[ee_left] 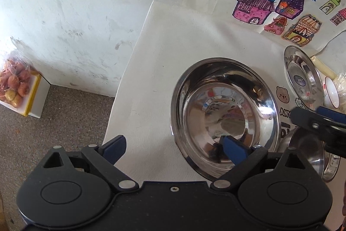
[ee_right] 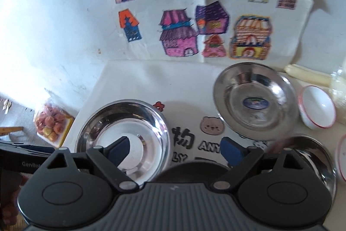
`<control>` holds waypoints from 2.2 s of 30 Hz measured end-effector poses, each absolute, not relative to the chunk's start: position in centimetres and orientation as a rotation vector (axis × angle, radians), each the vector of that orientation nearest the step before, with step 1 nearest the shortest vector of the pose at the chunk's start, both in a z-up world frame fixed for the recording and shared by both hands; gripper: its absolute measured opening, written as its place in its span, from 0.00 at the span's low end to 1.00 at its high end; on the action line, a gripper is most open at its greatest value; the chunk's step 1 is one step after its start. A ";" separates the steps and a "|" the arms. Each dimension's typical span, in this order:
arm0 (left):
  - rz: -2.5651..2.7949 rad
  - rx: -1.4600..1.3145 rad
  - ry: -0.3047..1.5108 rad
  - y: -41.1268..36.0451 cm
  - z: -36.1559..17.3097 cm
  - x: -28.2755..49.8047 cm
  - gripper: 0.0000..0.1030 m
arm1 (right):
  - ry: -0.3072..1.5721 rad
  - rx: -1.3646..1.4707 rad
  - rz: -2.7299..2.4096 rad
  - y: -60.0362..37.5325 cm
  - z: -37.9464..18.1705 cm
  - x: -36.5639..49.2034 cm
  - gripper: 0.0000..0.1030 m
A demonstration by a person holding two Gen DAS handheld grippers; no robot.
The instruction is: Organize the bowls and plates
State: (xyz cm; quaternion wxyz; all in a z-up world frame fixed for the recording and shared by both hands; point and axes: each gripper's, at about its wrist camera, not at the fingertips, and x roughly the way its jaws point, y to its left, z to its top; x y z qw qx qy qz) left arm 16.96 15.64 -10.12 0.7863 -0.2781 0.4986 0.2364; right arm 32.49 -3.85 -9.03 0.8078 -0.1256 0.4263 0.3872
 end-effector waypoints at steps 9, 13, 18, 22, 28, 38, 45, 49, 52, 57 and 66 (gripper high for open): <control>0.483 -0.663 1.070 15.4 -10.6 17.3 0.72 | 0.986 -0.289 0.845 -2.0 -10.8 34.0 0.74; 0.484 -0.686 1.062 15.4 -10.6 17.5 0.64 | 1.017 -0.307 0.857 -1.2 -11.5 34.3 0.61; 0.480 -0.715 1.060 15.6 -10.7 18.0 0.45 | 1.054 -0.324 0.865 -0.2 -12.2 34.7 0.43; 0.490 -0.708 1.061 15.6 -10.8 18.3 0.39 | 1.069 -0.327 0.868 0.1 -12.5 35.0 0.33; 0.515 -0.711 1.060 16.1 -10.9 18.1 0.23 | 1.087 -0.290 0.847 -0.4 -12.8 35.6 0.20; 0.542 -0.713 1.022 16.6 -10.3 17.3 0.13 | 1.070 -0.238 0.867 -1.4 -12.6 35.3 0.11; 0.545 -0.682 1.000 16.1 -9.3 17.2 0.14 | 1.043 -0.225 0.883 -2.0 -12.3 34.7 0.08; 0.540 -0.658 0.974 15.7 -8.3 17.2 0.14 | 1.022 -0.204 0.881 -2.7 -11.3 34.6 0.08; 0.535 -0.650 0.953 15.4 -7.6 17.4 0.14 | 1.004 -0.181 0.879 -3.2 -10.4 34.8 0.08; 0.515 -0.625 0.917 14.9 -6.0 18.0 0.14 | 0.975 -0.130 0.875 -4.6 -9.0 35.2 0.08; 0.430 -0.568 0.878 11.8 -3.7 20.6 0.14 | 0.931 -0.045 0.814 -9.2 -7.3 36.2 0.08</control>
